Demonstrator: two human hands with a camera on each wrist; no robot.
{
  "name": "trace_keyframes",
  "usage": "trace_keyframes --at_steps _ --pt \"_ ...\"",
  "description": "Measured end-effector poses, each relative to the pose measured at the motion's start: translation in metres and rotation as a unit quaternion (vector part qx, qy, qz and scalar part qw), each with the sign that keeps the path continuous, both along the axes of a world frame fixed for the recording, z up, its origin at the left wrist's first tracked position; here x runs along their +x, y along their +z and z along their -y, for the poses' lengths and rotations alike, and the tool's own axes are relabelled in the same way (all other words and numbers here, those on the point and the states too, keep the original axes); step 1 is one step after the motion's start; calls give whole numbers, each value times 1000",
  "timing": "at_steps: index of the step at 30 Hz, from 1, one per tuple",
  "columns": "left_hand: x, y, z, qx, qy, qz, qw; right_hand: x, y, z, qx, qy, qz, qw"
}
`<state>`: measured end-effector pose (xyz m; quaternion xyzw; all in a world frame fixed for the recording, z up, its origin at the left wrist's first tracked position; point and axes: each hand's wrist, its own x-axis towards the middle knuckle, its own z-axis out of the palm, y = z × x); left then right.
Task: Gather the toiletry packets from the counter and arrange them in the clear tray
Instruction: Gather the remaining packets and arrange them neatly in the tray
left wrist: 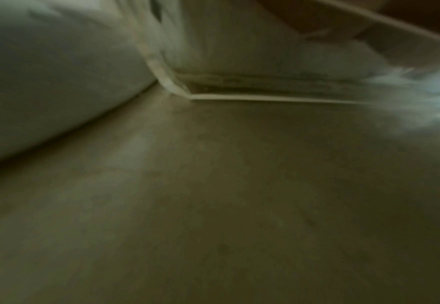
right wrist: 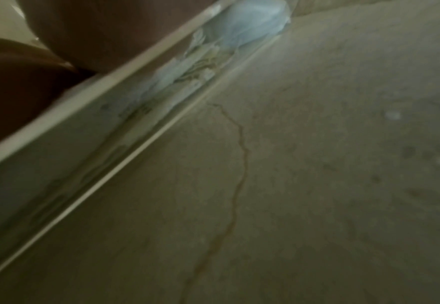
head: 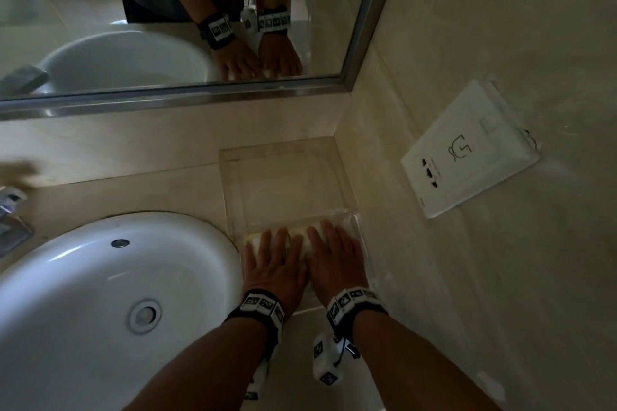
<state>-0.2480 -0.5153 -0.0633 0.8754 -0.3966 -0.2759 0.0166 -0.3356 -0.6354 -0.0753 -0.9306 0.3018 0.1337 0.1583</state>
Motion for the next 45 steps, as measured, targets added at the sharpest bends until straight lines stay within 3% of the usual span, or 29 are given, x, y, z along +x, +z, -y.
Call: trace_keyframes --at_steps 6,14,27,45 --pt "0 0 5 -16 31 -18 999 2 1 1 -1 0 -4 1000" --pt "1 1 -7 -15 -22 13 1000 -10 7 7 -10 26 27 999" --pt "2 1 -3 2 -31 20 999 -7 -1 8 -22 -10 65 998" --pt "13 7 -13 -32 -39 1 999 -10 1 9 -16 7 34 999"
